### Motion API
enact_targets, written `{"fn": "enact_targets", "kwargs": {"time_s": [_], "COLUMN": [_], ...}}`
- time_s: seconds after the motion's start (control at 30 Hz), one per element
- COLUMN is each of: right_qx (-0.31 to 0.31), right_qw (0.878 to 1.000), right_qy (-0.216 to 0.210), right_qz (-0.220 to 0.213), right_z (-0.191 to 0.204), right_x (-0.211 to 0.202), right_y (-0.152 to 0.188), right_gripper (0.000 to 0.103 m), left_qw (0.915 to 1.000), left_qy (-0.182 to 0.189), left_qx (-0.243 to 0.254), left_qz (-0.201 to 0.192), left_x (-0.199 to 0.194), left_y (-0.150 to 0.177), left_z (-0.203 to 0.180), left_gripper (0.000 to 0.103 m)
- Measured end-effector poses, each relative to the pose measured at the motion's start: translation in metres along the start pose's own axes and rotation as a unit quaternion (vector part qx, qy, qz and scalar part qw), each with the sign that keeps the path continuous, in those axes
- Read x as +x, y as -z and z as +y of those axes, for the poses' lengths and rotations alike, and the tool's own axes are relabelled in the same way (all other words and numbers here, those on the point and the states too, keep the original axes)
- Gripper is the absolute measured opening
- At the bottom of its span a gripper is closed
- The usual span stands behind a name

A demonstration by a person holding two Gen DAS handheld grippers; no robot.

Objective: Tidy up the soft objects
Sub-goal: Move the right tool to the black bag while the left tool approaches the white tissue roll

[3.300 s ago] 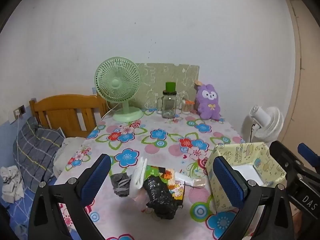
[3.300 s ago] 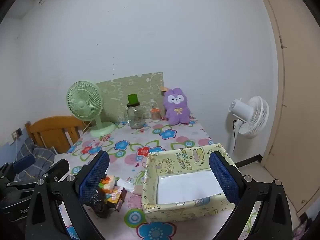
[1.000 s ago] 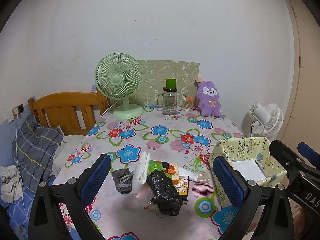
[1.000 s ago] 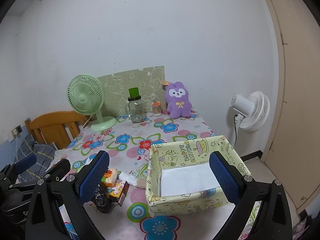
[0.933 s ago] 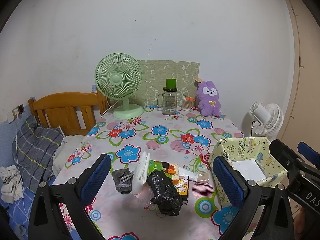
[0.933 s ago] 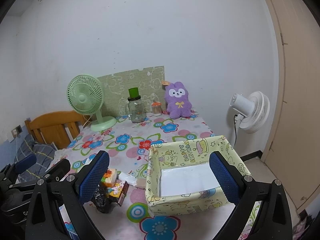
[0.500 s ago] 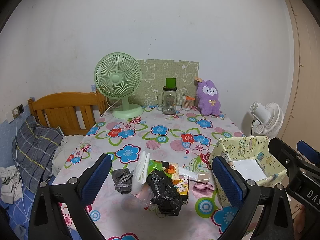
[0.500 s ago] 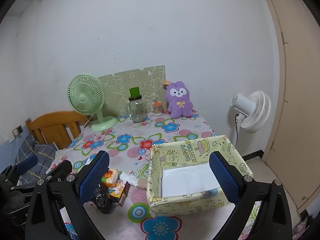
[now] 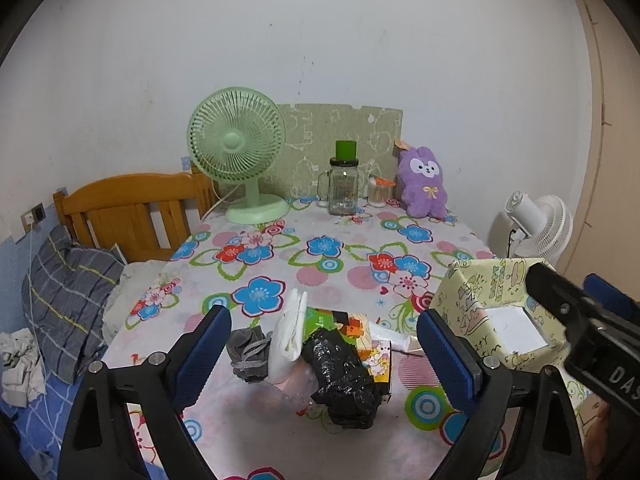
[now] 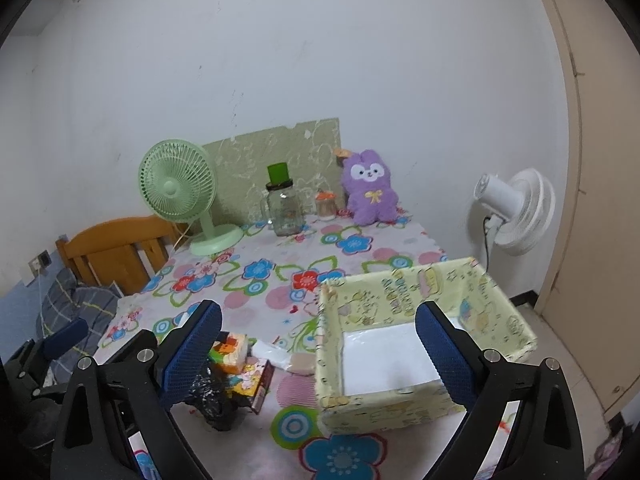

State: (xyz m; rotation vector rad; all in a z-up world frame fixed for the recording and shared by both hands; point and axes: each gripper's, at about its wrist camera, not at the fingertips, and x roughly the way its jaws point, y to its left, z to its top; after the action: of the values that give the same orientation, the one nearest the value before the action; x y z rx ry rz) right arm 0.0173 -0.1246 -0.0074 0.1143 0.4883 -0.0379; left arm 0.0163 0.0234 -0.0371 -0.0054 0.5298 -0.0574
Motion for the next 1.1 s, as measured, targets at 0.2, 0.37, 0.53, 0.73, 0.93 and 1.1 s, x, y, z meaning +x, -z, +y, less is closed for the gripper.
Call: {"fn": "enact_targets", "kwargs": {"time_s": [0.2, 0.37, 0.53, 0.73, 0.93, 1.1], "right_qx": [-0.007, -0.010, -0.015, -0.025, -0.043, -0.056], "right_qw": [1.000, 0.999, 0.999, 0.997, 0.995, 0.992], "right_qy": [-0.002, -0.008, -0.017, -0.027, -0.040, -0.046], "right_qz": [0.019, 0.032, 0.047, 0.064, 0.081, 0.098], "right_z": [0.016, 0.027, 0.039, 0.054, 0.073, 0.088], "right_x": [0.020, 0.035, 0.050, 0.065, 0.080, 0.093], "right_y": [0.011, 0.019, 0.027, 0.033, 0.037, 0.044], "right_gripper": [0.097, 0.097, 0.094, 0.094, 0.093, 0.091], "left_qw": [0.9998, 0.9993, 0.9987, 0.9969, 0.9954, 0.9941], "left_qy": [-0.008, -0.002, -0.005, -0.013, -0.013, -0.002], "left_qx": [0.005, 0.000, -0.003, -0.004, 0.000, 0.006], "left_qz": [0.016, 0.037, 0.051, 0.077, 0.095, 0.108], "left_x": [0.016, 0.032, 0.043, 0.059, 0.073, 0.081], "left_y": [0.008, 0.015, 0.022, 0.029, 0.033, 0.038], "left_z": [0.007, 0.015, 0.023, 0.035, 0.045, 0.051], "left_gripper": [0.091, 0.089, 0.087, 0.083, 0.079, 0.075]}}
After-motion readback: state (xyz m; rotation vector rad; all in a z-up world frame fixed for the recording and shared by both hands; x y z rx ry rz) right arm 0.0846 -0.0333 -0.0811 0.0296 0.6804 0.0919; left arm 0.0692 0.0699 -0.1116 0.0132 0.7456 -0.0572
